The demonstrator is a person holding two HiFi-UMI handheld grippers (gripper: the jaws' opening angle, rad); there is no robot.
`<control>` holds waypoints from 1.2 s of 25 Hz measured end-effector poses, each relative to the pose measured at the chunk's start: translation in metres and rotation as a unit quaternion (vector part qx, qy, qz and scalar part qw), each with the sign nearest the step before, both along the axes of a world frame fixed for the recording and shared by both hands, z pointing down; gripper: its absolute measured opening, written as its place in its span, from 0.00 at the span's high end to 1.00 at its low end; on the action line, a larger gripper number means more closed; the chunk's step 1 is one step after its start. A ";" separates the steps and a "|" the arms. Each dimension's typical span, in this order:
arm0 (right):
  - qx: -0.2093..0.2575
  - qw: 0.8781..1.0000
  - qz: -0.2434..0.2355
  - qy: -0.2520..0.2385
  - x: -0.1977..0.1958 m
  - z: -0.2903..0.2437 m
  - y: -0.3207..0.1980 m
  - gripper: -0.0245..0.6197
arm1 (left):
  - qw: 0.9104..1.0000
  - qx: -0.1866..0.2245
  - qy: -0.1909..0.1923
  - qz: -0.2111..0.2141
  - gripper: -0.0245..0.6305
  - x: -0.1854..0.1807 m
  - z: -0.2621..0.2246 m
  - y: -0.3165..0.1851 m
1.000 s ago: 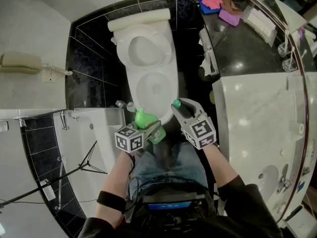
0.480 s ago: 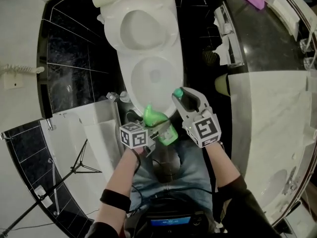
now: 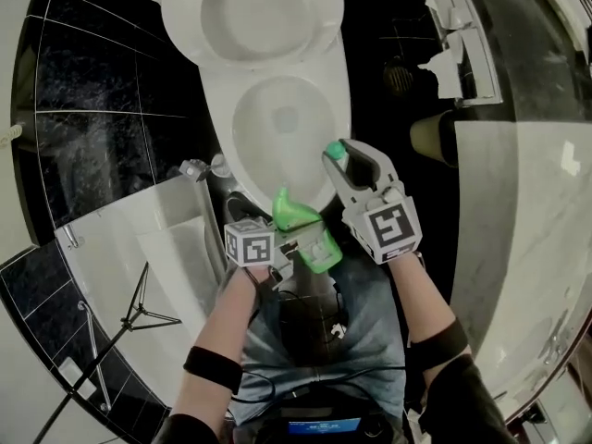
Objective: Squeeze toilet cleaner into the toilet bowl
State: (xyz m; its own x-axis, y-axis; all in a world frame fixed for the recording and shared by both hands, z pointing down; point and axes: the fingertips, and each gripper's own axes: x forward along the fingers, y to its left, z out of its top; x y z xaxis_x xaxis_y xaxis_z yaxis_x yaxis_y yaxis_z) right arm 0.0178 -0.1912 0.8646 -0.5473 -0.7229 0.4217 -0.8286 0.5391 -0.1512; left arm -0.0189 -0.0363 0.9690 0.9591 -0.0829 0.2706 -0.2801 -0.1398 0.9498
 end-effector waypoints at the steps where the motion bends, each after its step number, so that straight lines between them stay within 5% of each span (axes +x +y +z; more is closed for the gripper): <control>1: -0.001 1.000 0.000 0.002 -0.001 0.007 0.000 0.73 | 1.000 -0.008 0.005 0.001 0.68 0.001 0.008 0.003; 17: -0.004 1.000 0.020 0.012 0.006 0.072 -0.003 0.73 | 0.994 -0.101 0.032 0.000 0.68 -0.005 0.086 0.020; 30: -0.010 0.999 0.049 0.009 0.029 0.086 -0.004 0.73 | 0.994 -0.107 0.031 0.015 0.69 0.008 0.102 0.024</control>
